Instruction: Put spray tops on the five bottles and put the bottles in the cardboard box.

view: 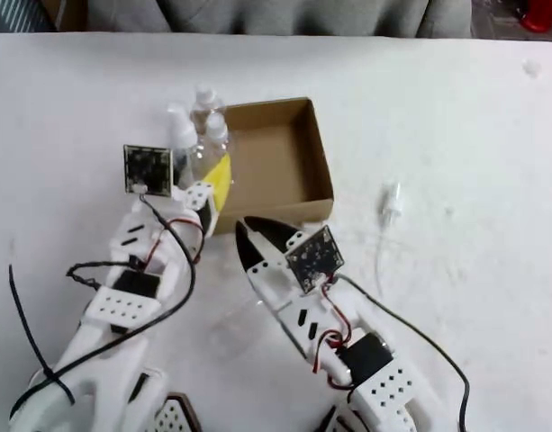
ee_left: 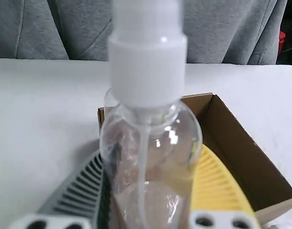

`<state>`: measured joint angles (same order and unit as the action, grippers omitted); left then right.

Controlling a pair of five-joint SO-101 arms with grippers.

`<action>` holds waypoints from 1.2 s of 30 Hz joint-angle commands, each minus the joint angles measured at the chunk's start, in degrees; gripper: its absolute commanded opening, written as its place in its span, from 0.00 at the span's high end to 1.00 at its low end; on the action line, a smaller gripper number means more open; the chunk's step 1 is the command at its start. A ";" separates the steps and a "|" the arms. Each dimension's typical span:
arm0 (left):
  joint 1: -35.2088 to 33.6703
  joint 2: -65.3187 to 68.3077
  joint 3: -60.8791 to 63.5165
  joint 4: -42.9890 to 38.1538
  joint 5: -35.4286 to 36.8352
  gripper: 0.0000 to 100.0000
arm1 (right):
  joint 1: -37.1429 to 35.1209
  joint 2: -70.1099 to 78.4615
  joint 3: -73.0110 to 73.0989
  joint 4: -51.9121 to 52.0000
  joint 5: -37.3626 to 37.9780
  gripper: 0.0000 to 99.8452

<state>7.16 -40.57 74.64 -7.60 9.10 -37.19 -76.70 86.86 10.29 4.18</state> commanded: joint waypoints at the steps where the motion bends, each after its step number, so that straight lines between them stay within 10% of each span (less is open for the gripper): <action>1: -0.31 2.07 -4.13 -3.96 -0.18 0.98 | 0.66 -0.92 -3.43 0.31 0.26 0.98; 36: 1.98 21.05 -7.56 -15.12 -0.18 0.98 | 0.57 -0.92 -3.34 0.31 0.26 0.98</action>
<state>8.75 -20.70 70.68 -18.68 9.10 -37.19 -76.70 86.86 10.37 4.18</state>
